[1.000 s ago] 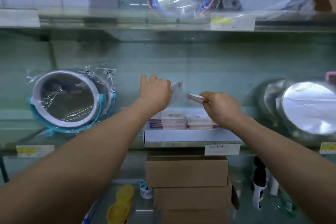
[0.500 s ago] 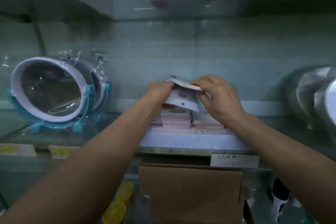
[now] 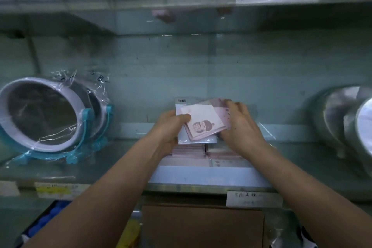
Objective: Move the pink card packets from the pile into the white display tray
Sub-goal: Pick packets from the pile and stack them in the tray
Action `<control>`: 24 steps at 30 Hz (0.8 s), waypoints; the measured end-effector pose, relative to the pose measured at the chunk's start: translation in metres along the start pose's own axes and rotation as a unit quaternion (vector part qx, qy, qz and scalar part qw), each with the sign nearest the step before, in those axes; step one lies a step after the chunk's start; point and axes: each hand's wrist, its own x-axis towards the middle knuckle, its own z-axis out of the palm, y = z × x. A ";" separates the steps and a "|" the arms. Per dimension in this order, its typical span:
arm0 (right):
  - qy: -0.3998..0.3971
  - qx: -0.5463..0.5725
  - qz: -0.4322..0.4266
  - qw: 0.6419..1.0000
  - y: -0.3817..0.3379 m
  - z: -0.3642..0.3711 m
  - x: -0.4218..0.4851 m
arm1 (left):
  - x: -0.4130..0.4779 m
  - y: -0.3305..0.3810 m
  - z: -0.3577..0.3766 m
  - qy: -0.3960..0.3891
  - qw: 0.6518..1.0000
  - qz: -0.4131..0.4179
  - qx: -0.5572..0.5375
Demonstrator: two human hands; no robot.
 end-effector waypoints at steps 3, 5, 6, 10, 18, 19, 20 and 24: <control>-0.019 0.034 0.035 0.999 -0.001 -0.003 -0.002 | -0.002 0.000 -0.001 -0.001 1.000 0.012 0.001; -0.024 0.060 0.032 0.997 -0.003 -0.003 -0.003 | -0.001 0.000 -0.002 0.006 1.000 0.019 0.007; -0.023 0.086 0.035 0.995 -0.004 -0.004 -0.003 | -0.001 0.000 -0.003 0.013 1.000 0.021 0.010; -0.009 0.185 0.060 0.981 -0.006 -0.010 -0.004 | 0.001 -0.001 -0.004 0.017 0.999 0.030 0.012; -0.019 0.198 0.101 0.975 0.002 -0.007 -0.002 | 0.005 -0.004 -0.006 0.036 0.997 0.064 0.013; -0.016 0.187 0.086 0.978 0.003 -0.008 -0.002 | 0.006 -0.004 -0.006 0.041 0.997 0.070 0.011; -0.020 0.160 0.059 0.985 0.002 -0.010 -0.003 | 0.006 -0.003 -0.005 0.046 0.996 0.073 0.008; -0.060 0.038 -0.101 0.992 -0.010 -0.016 -0.011 | 0.003 -0.002 -0.005 0.065 0.995 0.076 -0.004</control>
